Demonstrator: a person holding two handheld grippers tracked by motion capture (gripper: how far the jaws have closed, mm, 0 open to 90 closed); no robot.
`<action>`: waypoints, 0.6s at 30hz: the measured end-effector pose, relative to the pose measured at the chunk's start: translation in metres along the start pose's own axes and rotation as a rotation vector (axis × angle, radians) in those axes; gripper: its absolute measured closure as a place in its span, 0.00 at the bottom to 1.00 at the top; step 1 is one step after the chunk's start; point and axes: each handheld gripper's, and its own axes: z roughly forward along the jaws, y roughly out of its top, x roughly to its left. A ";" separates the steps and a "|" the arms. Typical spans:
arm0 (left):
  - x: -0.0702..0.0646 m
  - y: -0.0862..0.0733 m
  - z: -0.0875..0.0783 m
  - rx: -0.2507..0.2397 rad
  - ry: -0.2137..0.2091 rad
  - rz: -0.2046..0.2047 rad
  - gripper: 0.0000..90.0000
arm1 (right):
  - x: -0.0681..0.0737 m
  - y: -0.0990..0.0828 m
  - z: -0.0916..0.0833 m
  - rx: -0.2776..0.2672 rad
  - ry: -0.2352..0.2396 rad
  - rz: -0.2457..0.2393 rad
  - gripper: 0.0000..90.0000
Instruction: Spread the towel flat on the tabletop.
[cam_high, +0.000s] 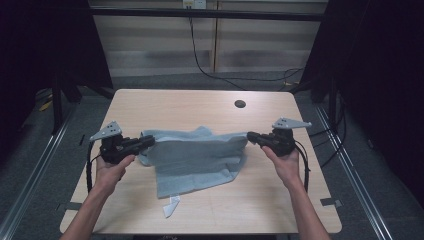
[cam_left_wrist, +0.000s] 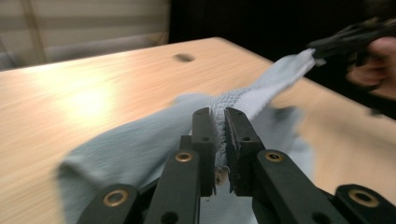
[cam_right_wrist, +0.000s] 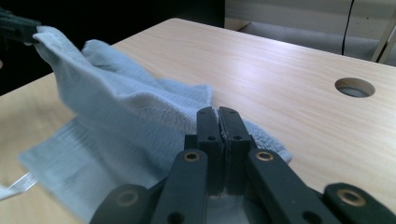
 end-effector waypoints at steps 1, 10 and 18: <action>0.005 -0.009 0.006 0.033 0.017 -0.012 0.92 | -0.001 0.001 0.009 0.016 -0.001 0.002 0.98; 0.018 -0.053 0.036 0.222 0.065 -0.027 0.92 | -0.009 -0.050 0.085 0.217 0.013 0.052 0.98; 0.008 -0.061 0.042 0.253 0.052 0.009 0.92 | 0.003 -0.065 0.068 0.245 0.044 0.032 0.98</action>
